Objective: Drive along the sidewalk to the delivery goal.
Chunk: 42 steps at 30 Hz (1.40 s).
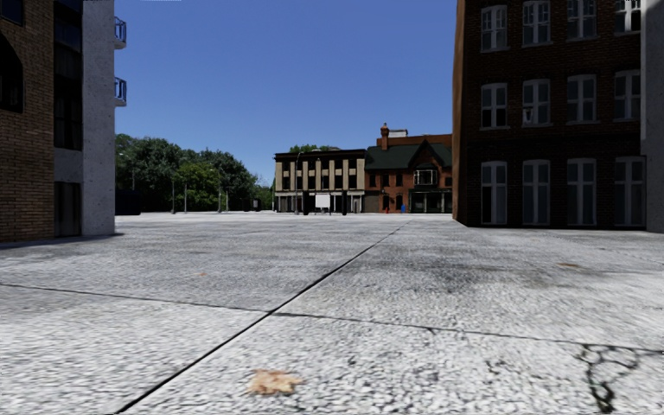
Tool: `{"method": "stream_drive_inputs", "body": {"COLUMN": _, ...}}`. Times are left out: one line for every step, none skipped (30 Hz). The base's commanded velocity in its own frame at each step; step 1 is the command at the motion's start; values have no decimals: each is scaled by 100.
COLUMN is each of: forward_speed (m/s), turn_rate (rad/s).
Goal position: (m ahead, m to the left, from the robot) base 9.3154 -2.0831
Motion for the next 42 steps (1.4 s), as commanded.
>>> {"method": "stream_drive_inputs", "body": {"forward_speed": 200, "turn_rate": 0}}
{"method": "stream_drive_inputs", "body": {"forward_speed": 200, "turn_rate": 0}}
{"method": "stream_drive_inputs", "body": {"forward_speed": 200, "turn_rate": 0}}
{"method": "stream_drive_inputs", "body": {"forward_speed": 200, "turn_rate": 0}}
{"method": "stream_drive_inputs", "body": {"forward_speed": 200, "turn_rate": -5}}
{"method": "stream_drive_inputs", "body": {"forward_speed": 200, "turn_rate": -17}}
{"method": "stream_drive_inputs", "body": {"forward_speed": 200, "turn_rate": -17}}
{"method": "stream_drive_inputs", "body": {"forward_speed": 200, "turn_rate": -23}}
{"method": "stream_drive_inputs", "body": {"forward_speed": 200, "turn_rate": -25}}
{"method": "stream_drive_inputs", "body": {"forward_speed": 200, "turn_rate": -25}}
{"method": "stream_drive_inputs", "body": {"forward_speed": 200, "turn_rate": -26}}
{"method": "stream_drive_inputs", "body": {"forward_speed": 200, "turn_rate": -26}}
{"method": "stream_drive_inputs", "body": {"forward_speed": 200, "turn_rate": -29}}
{"method": "stream_drive_inputs", "body": {"forward_speed": 200, "turn_rate": -31}}
{"method": "stream_drive_inputs", "body": {"forward_speed": 200, "turn_rate": -31}}
{"method": "stream_drive_inputs", "body": {"forward_speed": 200, "turn_rate": -31}}
{"method": "stream_drive_inputs", "body": {"forward_speed": 200, "turn_rate": -31}}
{"method": "stream_drive_inputs", "body": {"forward_speed": 200, "turn_rate": -31}}
{"method": "stream_drive_inputs", "body": {"forward_speed": 200, "turn_rate": -31}}
{"method": "stream_drive_inputs", "body": {"forward_speed": 200, "turn_rate": -31}}
{"method": "stream_drive_inputs", "body": {"forward_speed": 200, "turn_rate": -31}}
{"method": "stream_drive_inputs", "body": {"forward_speed": 200, "turn_rate": -31}}
{"method": "stream_drive_inputs", "body": {"forward_speed": 200, "turn_rate": -32}}
{"method": "stream_drive_inputs", "body": {"forward_speed": 200, "turn_rate": -32}}
{"method": "stream_drive_inputs", "body": {"forward_speed": 200, "turn_rate": -32}}
{"method": "stream_drive_inputs", "body": {"forward_speed": 200, "turn_rate": -32}}
{"method": "stream_drive_inputs", "body": {"forward_speed": 200, "turn_rate": -32}}
{"method": "stream_drive_inputs", "body": {"forward_speed": 200, "turn_rate": -32}}
{"method": "stream_drive_inputs", "body": {"forward_speed": 200, "turn_rate": -32}}
{"method": "stream_drive_inputs", "body": {"forward_speed": 200, "turn_rate": -32}}
{"method": "stream_drive_inputs", "body": {"forward_speed": 200, "turn_rate": -32}}
{"method": "stream_drive_inputs", "body": {"forward_speed": 200, "turn_rate": -32}}
{"method": "stream_drive_inputs", "body": {"forward_speed": 200, "turn_rate": -32}}
{"method": "stream_drive_inputs", "body": {"forward_speed": 200, "turn_rate": -32}}
{"method": "stream_drive_inputs", "body": {"forward_speed": 200, "turn_rate": -32}}
{"method": "stream_drive_inputs", "body": {"forward_speed": 200, "turn_rate": -32}}
{"method": "stream_drive_inputs", "body": {"forward_speed": 200, "turn_rate": -32}}
{"method": "stream_drive_inputs", "body": {"forward_speed": 200, "turn_rate": -32}}
{"method": "stream_drive_inputs", "body": {"forward_speed": 200, "turn_rate": -32}}
{"method": "stream_drive_inputs", "body": {"forward_speed": 200, "turn_rate": -32}}
{"method": "stream_drive_inputs", "body": {"forward_speed": 200, "turn_rate": -32}}
{"method": "stream_drive_inputs", "body": {"forward_speed": 200, "turn_rate": -32}}
